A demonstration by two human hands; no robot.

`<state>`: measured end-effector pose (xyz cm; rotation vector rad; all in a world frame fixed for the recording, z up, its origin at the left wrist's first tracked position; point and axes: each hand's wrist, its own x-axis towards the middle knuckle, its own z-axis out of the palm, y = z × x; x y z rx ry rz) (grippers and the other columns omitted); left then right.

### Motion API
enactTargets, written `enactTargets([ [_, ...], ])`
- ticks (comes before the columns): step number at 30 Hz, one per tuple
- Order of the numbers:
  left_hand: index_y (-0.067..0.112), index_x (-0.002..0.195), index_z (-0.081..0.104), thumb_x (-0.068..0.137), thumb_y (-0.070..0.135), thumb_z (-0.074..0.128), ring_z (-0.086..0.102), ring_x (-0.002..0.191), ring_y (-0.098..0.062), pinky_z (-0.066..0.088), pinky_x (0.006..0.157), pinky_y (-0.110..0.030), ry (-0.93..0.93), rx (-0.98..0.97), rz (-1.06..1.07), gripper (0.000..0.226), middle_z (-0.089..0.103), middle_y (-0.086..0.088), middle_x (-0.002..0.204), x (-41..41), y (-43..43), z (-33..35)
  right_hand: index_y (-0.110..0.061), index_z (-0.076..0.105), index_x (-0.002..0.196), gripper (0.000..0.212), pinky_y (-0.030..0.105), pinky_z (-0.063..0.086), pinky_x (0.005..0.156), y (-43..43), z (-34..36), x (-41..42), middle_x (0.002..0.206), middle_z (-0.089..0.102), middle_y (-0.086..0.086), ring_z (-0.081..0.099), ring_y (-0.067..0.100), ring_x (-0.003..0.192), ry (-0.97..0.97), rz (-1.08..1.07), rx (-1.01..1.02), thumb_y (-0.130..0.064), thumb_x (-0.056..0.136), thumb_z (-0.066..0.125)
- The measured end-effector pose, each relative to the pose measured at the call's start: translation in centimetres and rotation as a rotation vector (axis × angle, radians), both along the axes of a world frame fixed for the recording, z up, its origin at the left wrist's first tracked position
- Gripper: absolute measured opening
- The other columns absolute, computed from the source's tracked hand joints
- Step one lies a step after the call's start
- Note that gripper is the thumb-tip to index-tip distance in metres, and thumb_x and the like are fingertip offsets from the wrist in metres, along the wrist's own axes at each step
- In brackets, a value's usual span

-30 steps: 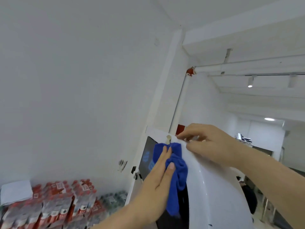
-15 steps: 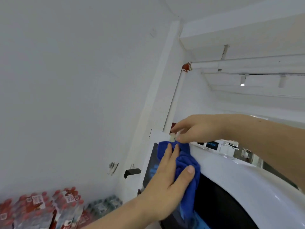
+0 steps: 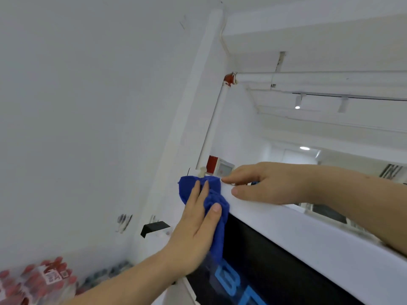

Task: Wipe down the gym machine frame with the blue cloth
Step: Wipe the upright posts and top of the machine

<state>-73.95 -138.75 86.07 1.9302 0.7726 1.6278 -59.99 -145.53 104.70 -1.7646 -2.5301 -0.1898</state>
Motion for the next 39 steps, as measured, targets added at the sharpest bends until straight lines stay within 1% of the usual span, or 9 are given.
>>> enactTargets([
  [3,0.044,0.159,0.0,0.095,0.067,0.027,-0.002,0.147,0.014,0.002,0.118,-0.013,-0.02,-0.04,-0.01,0.073,-0.007,0.036,0.16,-1.5,2.5,1.9,-0.055,0.046,0.145,0.046,0.031,0.022,0.123,-0.3,-0.3,0.3,0.153,0.04,-0.029,0.035,-0.002,0.143,0.05,-0.026,-0.001,-0.057,0.098,0.049],
  [6,0.041,0.16,0.003,0.097,0.065,0.029,0.013,0.152,-0.001,0.013,0.127,-0.032,-0.068,-0.125,0.01,0.072,0.006,0.023,0.166,-2.8,5.0,3.8,-0.053,0.048,0.144,0.043,0.027,0.024,0.12,-1.0,-0.5,0.1,0.152,0.042,-0.026,0.038,0.0,0.141,0.06,-0.006,0.026,-0.053,0.101,0.047],
  [12,0.046,0.158,0.003,0.098,0.068,0.027,0.0,0.145,0.02,0.004,0.118,-0.013,-0.038,0.047,-0.032,0.068,0.0,0.042,0.159,-0.4,0.9,0.0,-0.047,0.053,0.143,0.047,0.02,0.031,0.11,-2.2,-0.3,-0.4,0.15,0.047,-0.022,0.045,-0.003,0.13,0.025,0.039,0.049,-0.046,0.097,0.06],
  [15,0.044,0.159,0.0,0.1,0.063,0.026,0.002,0.148,0.016,0.003,0.116,-0.008,0.006,0.005,-0.01,0.068,-0.002,0.036,0.162,-1.4,2.5,1.6,-0.049,0.051,0.143,0.048,0.02,0.035,0.107,-2.3,-0.1,-0.4,0.146,0.052,-0.017,0.049,-0.001,0.128,0.016,0.029,0.031,-0.045,0.096,0.061],
  [19,0.035,0.161,0.008,0.099,0.064,0.023,0.031,0.148,-0.017,0.024,0.124,-0.039,-0.07,-0.2,0.043,0.07,0.023,0.008,0.164,-2.7,5.9,5.2,-0.051,0.052,0.141,0.046,0.021,0.036,0.103,-2.4,-0.2,-0.5,0.142,0.054,-0.018,0.051,-0.003,0.119,0.024,0.021,0.012,-0.047,0.097,0.06],
  [23,0.043,0.159,0.007,0.1,0.064,0.025,0.01,0.152,0.002,0.008,0.125,-0.028,-0.15,-0.115,0.05,0.065,0.005,0.026,0.165,0.0,1.6,1.7,-0.051,0.055,0.139,0.045,0.023,0.038,0.107,-2.1,-0.2,-0.3,0.137,0.058,-0.019,0.054,-0.001,0.124,0.019,0.022,0.036,-0.053,0.095,0.06],
  [27,0.052,0.154,0.0,0.095,0.067,0.029,-0.006,0.143,0.022,0.002,0.119,-0.015,-0.041,-0.034,-0.034,0.068,-0.011,0.044,0.156,1.0,-3.2,-1.7,-0.038,0.071,0.121,0.03,0.023,0.05,0.098,-2.0,-0.1,-0.5,0.115,0.069,-0.02,0.064,-0.001,0.105,0.086,0.074,0.137,-0.043,0.092,0.067],
  [33,0.036,0.162,0.008,0.103,0.06,0.023,0.018,0.153,-0.012,0.014,0.128,-0.039,-0.059,-0.282,0.072,0.065,0.013,0.01,0.169,-0.5,-1.6,2.3,-0.026,0.076,0.078,0.027,0.033,0.058,0.077,-4.5,1.2,0.7,0.076,0.074,-0.007,0.069,0.01,0.076,0.06,0.019,0.243,-0.047,0.09,0.067],
  [39,0.048,0.156,-0.002,0.097,0.064,0.027,-0.006,0.143,0.022,0.0,0.113,-0.005,0.042,0.003,-0.004,0.068,-0.009,0.042,0.157,4.3,-12.6,-0.8,-0.022,0.072,0.078,0.016,0.036,0.058,0.071,-10.6,-0.5,4.0,0.076,0.072,0.001,0.07,0.021,0.075,0.206,0.094,0.278,-0.033,0.088,0.066],
])
